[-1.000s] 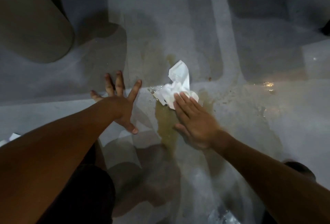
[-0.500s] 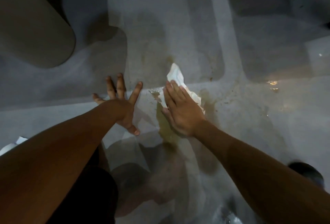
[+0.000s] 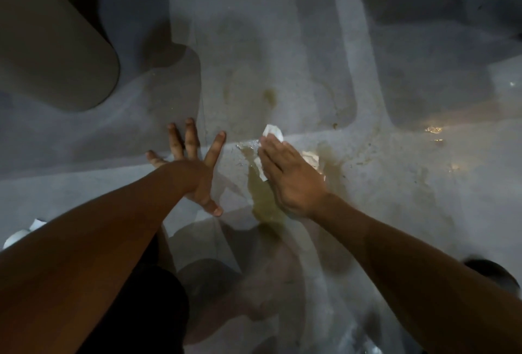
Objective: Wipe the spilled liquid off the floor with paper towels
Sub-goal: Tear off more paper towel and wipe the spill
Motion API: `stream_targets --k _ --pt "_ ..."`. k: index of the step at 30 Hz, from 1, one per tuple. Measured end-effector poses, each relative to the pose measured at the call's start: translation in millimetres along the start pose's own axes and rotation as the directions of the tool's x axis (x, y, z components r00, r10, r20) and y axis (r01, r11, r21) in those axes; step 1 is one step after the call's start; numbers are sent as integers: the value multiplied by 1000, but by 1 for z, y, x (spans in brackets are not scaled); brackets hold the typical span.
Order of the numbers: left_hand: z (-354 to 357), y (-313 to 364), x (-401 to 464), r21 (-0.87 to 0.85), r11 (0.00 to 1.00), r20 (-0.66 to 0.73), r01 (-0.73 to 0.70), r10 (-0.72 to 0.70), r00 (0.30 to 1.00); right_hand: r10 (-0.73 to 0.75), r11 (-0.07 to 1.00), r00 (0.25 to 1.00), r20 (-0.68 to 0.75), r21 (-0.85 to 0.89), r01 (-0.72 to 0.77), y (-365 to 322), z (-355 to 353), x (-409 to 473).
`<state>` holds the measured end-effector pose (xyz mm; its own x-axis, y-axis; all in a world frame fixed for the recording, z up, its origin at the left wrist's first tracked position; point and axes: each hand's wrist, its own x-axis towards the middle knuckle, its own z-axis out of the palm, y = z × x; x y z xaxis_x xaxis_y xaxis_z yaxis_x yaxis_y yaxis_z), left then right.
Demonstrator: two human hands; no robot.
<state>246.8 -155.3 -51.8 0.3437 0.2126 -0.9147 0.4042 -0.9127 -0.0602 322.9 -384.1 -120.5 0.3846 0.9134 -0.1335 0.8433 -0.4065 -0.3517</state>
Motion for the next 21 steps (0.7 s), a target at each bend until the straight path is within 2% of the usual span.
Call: stream_targets --k 2,4,7,10,13,15,18,19,20,21 --pt "0 0 -1 0 1000 3 3 -3 1000 -127 992 992 11 -7 127 12 -2 -17" --pt "0 0 -2 2 1000 0 7 -7 1000 -160 987 986 33 -22 161 32 -9 -37" --pt "1 -2 -1 0 1000 -5 -3 3 1000 -22 998 1000 3 -54 22 61 -22 -69" --pt "1 -3 -1 -2 1000 -6 -8 8 1000 219 973 971 -97 -52 -225 75 -28 -82" --pt "1 -2 -1 -3 1000 -5 -20 20 1000 395 916 898 -192 6 -401 68 -20 -76" --pt "0 -3 -1 4 1000 1 -14 14 1000 490 872 839 -238 118 -476 58 -15 -65" --pt "-1 -2 -3 -1 1000 3 -9 9 1000 628 776 706 -328 334 -535 36 -6 -43" --pt "-1 -1 -3 -4 1000 1 -16 16 1000 632 770 694 -345 378 -514 26 -3 -37" --pt "-1 -2 -3 -4 1000 1 -22 22 1000 602 788 726 -331 390 -476 13 1 -32" --pt "-2 -2 -3 -6 1000 4 -22 22 1000 534 829 801 -273 356 -431 -2 6 -31"
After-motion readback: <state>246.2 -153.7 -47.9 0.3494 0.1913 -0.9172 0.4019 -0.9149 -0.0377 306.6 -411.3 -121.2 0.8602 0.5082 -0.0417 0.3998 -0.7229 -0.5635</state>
